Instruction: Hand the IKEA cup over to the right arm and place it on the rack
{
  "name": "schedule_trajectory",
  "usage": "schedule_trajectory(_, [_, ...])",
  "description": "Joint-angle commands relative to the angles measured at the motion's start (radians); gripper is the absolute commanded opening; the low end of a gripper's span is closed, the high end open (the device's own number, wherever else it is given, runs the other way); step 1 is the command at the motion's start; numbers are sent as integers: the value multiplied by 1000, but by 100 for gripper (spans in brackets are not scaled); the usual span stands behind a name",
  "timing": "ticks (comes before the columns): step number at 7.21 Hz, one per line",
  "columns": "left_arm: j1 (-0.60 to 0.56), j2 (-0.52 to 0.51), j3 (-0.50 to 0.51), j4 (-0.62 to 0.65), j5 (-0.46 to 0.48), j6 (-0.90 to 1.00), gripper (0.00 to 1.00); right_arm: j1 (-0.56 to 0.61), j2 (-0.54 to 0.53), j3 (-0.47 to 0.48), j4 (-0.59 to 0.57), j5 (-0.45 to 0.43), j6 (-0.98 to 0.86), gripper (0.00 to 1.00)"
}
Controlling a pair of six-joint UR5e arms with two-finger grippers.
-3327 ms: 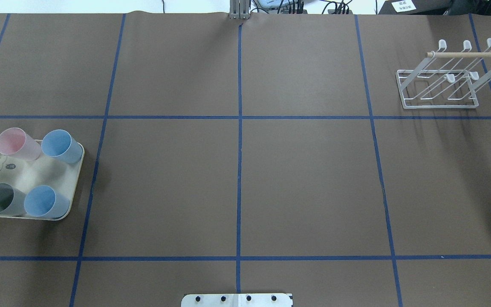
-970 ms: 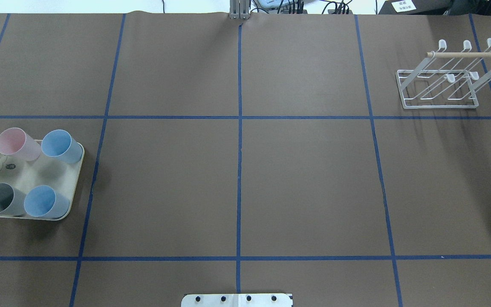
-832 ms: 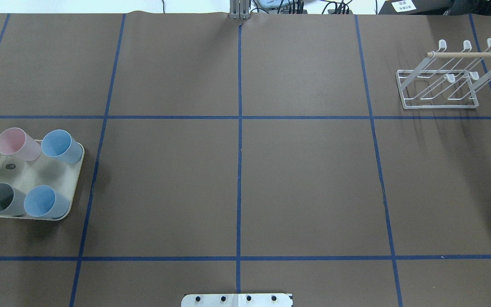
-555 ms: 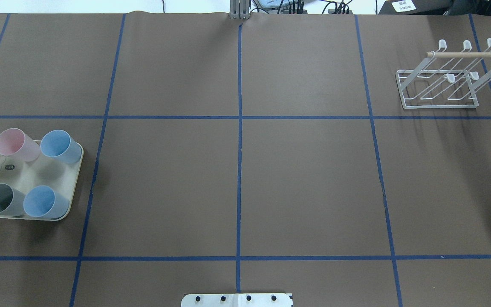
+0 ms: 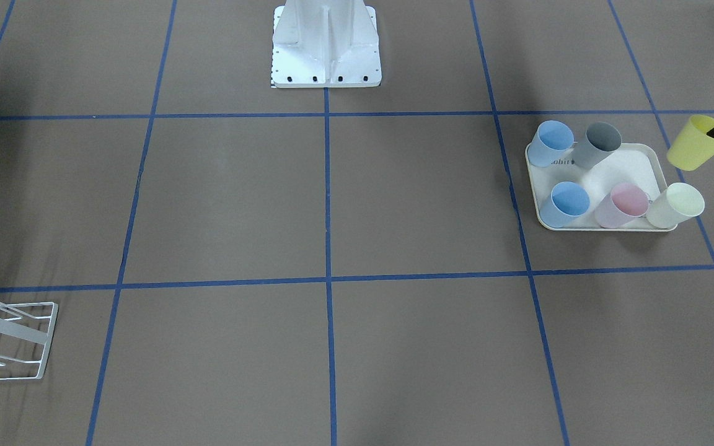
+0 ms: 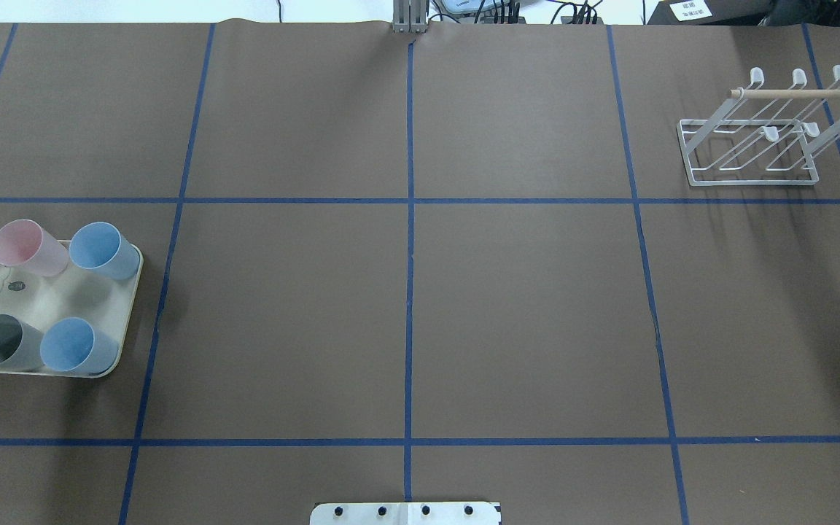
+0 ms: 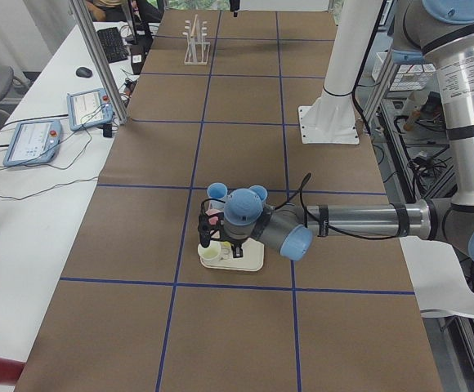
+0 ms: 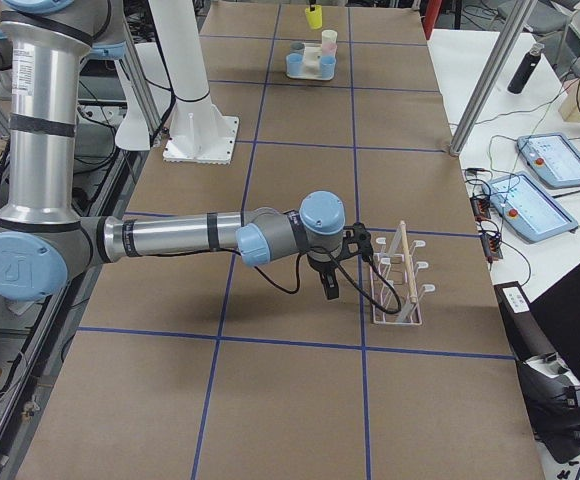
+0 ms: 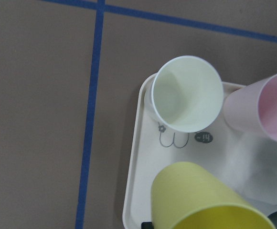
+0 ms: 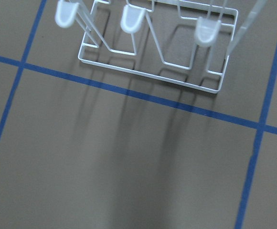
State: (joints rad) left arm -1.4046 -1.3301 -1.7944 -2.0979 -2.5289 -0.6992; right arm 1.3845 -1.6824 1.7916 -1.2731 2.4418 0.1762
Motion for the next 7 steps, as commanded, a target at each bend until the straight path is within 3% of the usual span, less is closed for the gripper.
schedule_trajectory(1, [4,-140,-68,-7,-99,-267,0,-169,41,-4,262,5,414,100])
schedule_trajectory(3, [147,-381,-66,-48,-128,-649,0,-312,160,-9,426,-15,795,100])
schedule_trajectory(5, [311,-588,-63,-54,-17,-942,0,-364,268,-3,541,-18,1037,100])
schedule_trajectory(7, [470,-708,-28,-170,153,-1131,0,-459,389,-14,673,-49,1269,100])
